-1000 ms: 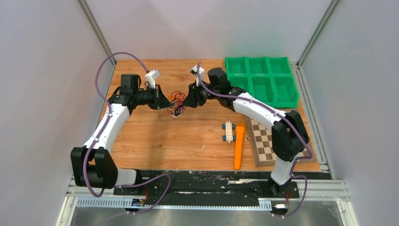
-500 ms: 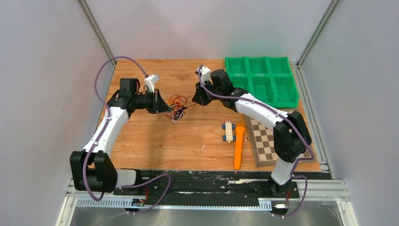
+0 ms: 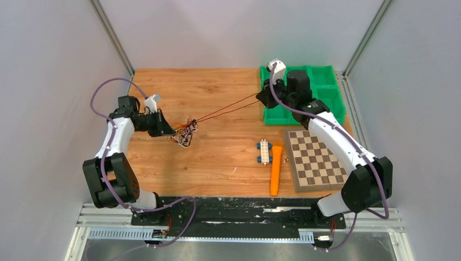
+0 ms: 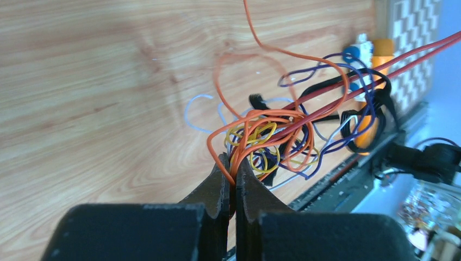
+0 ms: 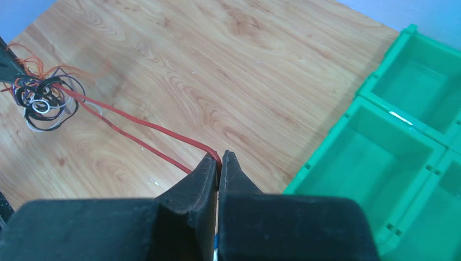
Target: Untangle the cables
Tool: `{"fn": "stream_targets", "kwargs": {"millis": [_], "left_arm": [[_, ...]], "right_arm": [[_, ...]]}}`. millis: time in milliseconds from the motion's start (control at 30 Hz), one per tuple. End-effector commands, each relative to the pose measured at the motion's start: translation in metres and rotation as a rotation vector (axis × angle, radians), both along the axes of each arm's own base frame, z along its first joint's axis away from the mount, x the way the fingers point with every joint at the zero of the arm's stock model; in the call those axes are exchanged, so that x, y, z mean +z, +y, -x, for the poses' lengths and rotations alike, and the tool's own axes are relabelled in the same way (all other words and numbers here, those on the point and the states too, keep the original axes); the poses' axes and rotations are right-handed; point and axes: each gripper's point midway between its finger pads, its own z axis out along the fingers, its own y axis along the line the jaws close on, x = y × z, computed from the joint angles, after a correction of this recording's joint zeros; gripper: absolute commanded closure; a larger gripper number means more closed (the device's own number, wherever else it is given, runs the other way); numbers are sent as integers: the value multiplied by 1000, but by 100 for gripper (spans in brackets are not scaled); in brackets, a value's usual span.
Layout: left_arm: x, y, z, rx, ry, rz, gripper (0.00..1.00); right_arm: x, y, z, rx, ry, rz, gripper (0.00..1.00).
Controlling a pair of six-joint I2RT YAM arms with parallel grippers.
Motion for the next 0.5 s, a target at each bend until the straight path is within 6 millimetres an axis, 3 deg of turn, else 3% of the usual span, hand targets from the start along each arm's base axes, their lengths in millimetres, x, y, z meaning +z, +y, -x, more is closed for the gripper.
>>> {"fn": "stream_targets", "kwargs": {"millis": [0, 233, 367, 467], "left_arm": [[-41, 49, 16, 73, 108, -202, 100], [-67, 60, 24, 86, 187, -239, 100], [-86, 67, 33, 105, 275, -249, 98], [-91, 66, 37, 114, 308, -210, 95]], "right_arm": [[99, -103, -41, -297, -245, -3, 100], [173, -136, -46, -338, -371, -35, 100], [210, -165, -51, -373, -438, -51, 100], [233, -169, -47, -350, -484, -54, 100]]}}
